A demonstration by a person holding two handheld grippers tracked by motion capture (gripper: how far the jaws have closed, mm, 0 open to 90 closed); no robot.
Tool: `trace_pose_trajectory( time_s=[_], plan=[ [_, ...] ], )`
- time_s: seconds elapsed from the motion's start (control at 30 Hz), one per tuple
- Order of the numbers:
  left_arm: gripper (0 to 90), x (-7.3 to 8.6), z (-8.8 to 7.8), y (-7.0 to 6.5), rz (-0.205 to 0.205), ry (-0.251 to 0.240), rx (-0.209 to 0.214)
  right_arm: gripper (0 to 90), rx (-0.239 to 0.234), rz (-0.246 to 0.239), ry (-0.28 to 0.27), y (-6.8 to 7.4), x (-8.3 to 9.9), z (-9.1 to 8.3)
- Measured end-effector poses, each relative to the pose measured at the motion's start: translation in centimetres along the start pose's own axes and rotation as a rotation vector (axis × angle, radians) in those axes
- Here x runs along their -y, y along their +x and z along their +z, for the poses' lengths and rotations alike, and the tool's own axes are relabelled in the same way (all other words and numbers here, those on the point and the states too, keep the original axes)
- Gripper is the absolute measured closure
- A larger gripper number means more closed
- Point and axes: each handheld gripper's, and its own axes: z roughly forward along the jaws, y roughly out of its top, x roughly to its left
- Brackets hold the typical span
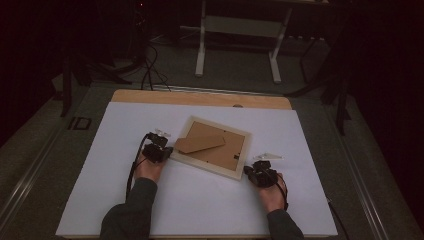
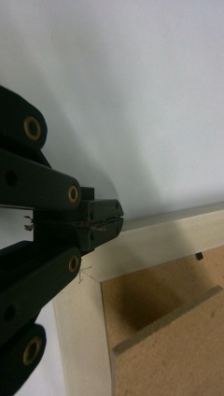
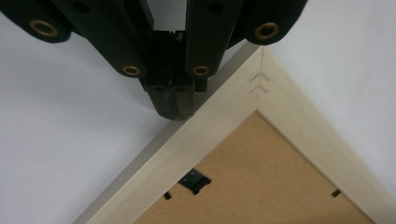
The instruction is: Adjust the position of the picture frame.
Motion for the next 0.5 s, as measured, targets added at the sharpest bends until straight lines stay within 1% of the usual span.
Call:
trace_pose_trajectory(
  time_s=[0.13, 0.17, 0.23, 0.27, 0.3, 0.33, 0.47, 0.5],
  plan=[
    [90.0, 0.0, -0.1, -0.1, 0.007, 0.014, -0.002, 90.0, -0.003, 0.014, 0.003, -0.3, -0.3, 0.2],
    [90.0, 0.1, -0.2, -0.3, 0.008, 0.016, -0.012, 90.0, -0.01, 0.021, 0.007, -0.6, -0.5, 0.3],
    [90.0, 0.2, -0.3, -0.4, 0.007, 0.016, -0.016, 90.0, -0.013, 0.023, 0.009, -0.7, -0.6, 0.4],
    [90.0, 0.3, -0.3, -0.5, 0.008, 0.016, -0.024, 90.0, -0.013, 0.02, 0.012, -0.8, -0.7, 0.4],
    [90.0, 0.4, -0.5, -0.8, 0.011, 0.018, -0.038, 90.0, -0.007, 0.006, 0.015, -0.9, -0.9, 0.6],
    [90.0, 0.5, -0.6, -0.8, 0.017, 0.021, -0.041, 90.0, -0.006, 0.002, 0.017, -0.9, -1.1, 0.7],
    [90.0, 0.9, -0.8, -0.7, 0.015, 0.018, -0.031, 90.0, -0.002, -0.014, 0.02, -1.1, -1.5, 1.0],
    [90.0, 1.2, -1.0, -0.7, 0.006, 0.012, -0.028, 90.0, -0.002, -0.014, 0.024, -1.1, -1.8, 1.2]
  ],
)
